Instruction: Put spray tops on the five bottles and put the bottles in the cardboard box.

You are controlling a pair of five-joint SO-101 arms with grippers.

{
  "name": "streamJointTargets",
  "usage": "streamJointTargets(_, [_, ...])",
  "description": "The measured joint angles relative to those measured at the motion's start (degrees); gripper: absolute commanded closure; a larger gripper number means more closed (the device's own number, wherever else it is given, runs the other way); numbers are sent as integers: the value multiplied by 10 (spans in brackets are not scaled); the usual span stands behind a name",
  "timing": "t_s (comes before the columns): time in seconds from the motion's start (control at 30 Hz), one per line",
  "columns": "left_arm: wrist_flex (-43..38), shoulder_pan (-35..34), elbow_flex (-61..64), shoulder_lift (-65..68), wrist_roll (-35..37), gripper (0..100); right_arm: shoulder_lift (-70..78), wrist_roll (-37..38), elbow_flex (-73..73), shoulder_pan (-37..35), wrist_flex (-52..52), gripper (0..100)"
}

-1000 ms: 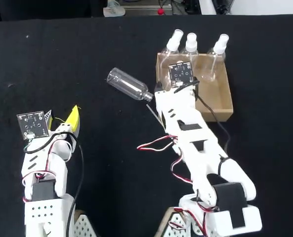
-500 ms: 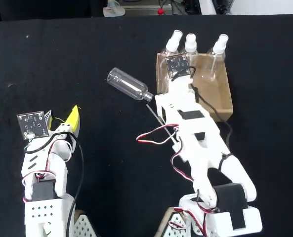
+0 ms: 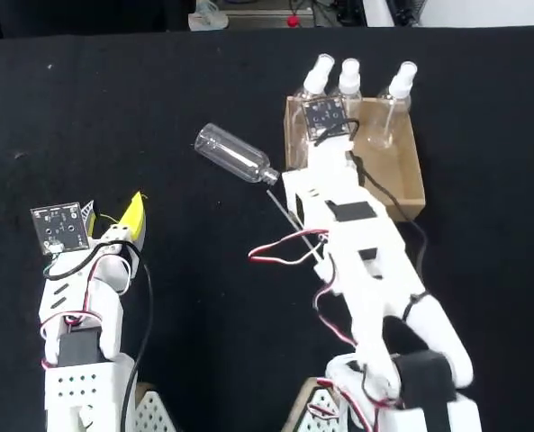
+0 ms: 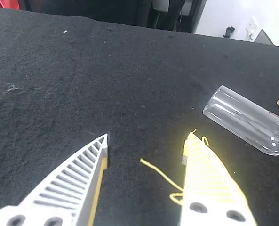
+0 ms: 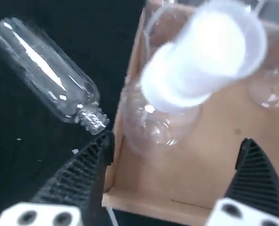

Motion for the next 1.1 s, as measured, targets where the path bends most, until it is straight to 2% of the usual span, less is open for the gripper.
streamJointTargets(0.17, [0,0,0,0,0,747,-32,-11,0,-20,43,631])
streamJointTargets(0.37, [0,0,0,0,0,747,-40,-77,0,-24,79,647])
streamJointTargets(0.6, [0,0,0,0,0,747,-40,-129,-25,-24,156,871])
streamJointTargets(0.73, [0,0,0,0,0,747,-40,-135,-32,-24,173,835])
streamJointTargets(1.0, [0,0,0,0,0,747,-40,-135,-36,-72,195,655])
streamJointTargets(1.07, [0,0,0,0,0,747,-40,-119,-47,-91,209,687])
streamJointTargets(1.1, [0,0,0,0,0,747,-40,-105,-50,-101,215,735])
